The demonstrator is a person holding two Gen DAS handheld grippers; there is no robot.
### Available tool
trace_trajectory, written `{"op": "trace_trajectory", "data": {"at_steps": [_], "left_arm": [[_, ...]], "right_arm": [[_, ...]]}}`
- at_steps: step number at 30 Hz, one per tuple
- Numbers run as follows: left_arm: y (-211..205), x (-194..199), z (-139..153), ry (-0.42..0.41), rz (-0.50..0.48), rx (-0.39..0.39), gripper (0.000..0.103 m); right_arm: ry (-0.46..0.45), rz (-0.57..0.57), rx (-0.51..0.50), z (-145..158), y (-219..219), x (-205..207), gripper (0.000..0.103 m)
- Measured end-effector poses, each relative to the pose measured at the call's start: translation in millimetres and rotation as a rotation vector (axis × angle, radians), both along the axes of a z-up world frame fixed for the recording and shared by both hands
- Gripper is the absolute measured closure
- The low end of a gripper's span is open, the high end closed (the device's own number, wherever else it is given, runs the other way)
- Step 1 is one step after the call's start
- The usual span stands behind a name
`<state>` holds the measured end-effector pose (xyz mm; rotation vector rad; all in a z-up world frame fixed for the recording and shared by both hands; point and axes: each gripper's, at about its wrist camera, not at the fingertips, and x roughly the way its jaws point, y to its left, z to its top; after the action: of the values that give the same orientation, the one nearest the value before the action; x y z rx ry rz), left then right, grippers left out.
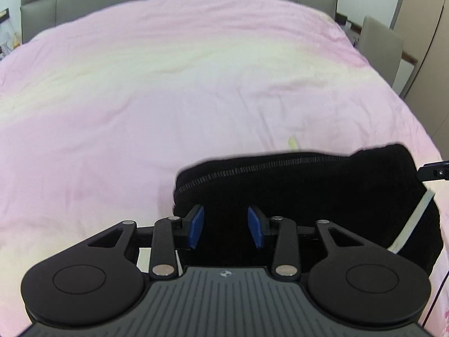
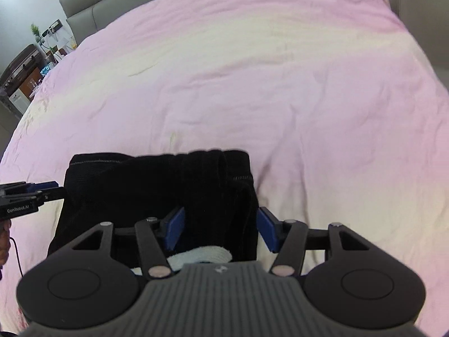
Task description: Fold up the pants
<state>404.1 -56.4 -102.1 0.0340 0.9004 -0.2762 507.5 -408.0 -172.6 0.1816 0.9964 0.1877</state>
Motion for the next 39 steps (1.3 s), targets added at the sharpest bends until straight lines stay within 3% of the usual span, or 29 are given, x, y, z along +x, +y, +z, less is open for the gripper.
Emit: {"op": "trace_trajectory", "data": {"at_steps": [1, 2, 3, 5, 10, 16, 20, 26, 28, 33, 37, 39], "left_arm": [[1.1, 2.9, 2.9, -0.007, 0.010, 0.003, 0.059], [0.8, 6.6, 4.1, -0.011, 0.016, 0.003, 0.059], [-0.3, 10.8, 4.0, -0.013, 0.020, 0.002, 0.059], [-3.4, 16.7, 1.1, -0.020, 0.026, -0.002, 0.059], [-9.9, 42.5, -27.7, 0.015, 0.047, 0.001, 0.059], [-14.4, 71.7, -66.0, 0.090, 0.079, 0.027, 0.058], [-16.9, 69.3, -63.5, 0.086, 0.076, 0.057, 0.057], [-7.0, 28.2, -29.1, 0.024, 0.090, 0.084, 0.054], [-6.2, 6.4, -19.6, 0.000, 0.071, 0.113, 0.054], [0.5, -57.7, 4.4, -0.025, 0.049, 0.129, 0.049], [-0.7, -110.6, 16.6, -0.034, 0.025, 0.117, 0.037], [-2.9, -136.7, 18.0, -0.032, 0.011, 0.117, 0.036]], "right_arm": [[-0.029, 0.011, -0.012, 8.7, 3.3, -0.6, 0.051], [-0.049, 0.021, -0.021, 16.3, 7.8, 0.2, 0.061], [-0.053, 0.034, -0.021, 20.0, 12.6, 2.5, 0.077], [-0.045, 0.060, -0.029, 19.3, 25.5, 10.1, 0.088], [0.005, 0.059, -0.169, -19.0, 43.8, 32.9, 0.092], [0.029, 0.044, -0.170, -55.1, 39.7, 53.2, 0.094], [0.038, 0.024, -0.156, -52.8, 37.4, 54.7, 0.094], [-0.019, 0.008, -0.186, -29.6, 45.9, 26.5, 0.089], [-0.048, 0.011, -0.169, -17.2, 46.3, 6.2, 0.080], [-0.083, 0.048, -0.165, 4.0, 51.2, -51.6, 0.078], [-0.082, 0.063, -0.115, 0.3, 52.1, -90.1, 0.078], [-0.096, 0.072, -0.131, -8.0, 56.1, -105.7, 0.078]]}}
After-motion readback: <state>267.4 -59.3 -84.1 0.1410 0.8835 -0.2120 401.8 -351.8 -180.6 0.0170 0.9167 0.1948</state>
